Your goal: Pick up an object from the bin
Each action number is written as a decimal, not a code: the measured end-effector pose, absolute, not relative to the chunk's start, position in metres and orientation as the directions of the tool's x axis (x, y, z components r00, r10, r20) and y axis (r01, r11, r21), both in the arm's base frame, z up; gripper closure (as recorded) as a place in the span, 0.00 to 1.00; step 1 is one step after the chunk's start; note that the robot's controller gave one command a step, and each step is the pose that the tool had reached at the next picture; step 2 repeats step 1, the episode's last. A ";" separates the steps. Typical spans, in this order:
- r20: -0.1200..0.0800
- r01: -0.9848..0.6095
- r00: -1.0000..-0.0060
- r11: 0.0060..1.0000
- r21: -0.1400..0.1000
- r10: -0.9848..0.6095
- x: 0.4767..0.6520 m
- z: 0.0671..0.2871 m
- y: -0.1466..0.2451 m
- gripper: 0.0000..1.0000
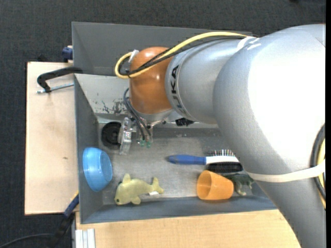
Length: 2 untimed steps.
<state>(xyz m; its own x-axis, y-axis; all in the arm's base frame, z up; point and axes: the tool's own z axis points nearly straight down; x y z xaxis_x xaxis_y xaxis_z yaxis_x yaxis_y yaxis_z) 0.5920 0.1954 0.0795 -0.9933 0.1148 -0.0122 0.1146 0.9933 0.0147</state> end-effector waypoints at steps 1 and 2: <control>-0.002 -0.122 -0.993 0.993 0.001 -0.122 0.563 0.104 0.190 1.00; -0.002 -0.122 -0.993 0.993 0.001 -0.122 0.563 0.104 0.190 1.00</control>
Offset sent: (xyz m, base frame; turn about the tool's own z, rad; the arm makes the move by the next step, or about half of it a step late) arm -0.0296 -0.0068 0.0232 -0.2354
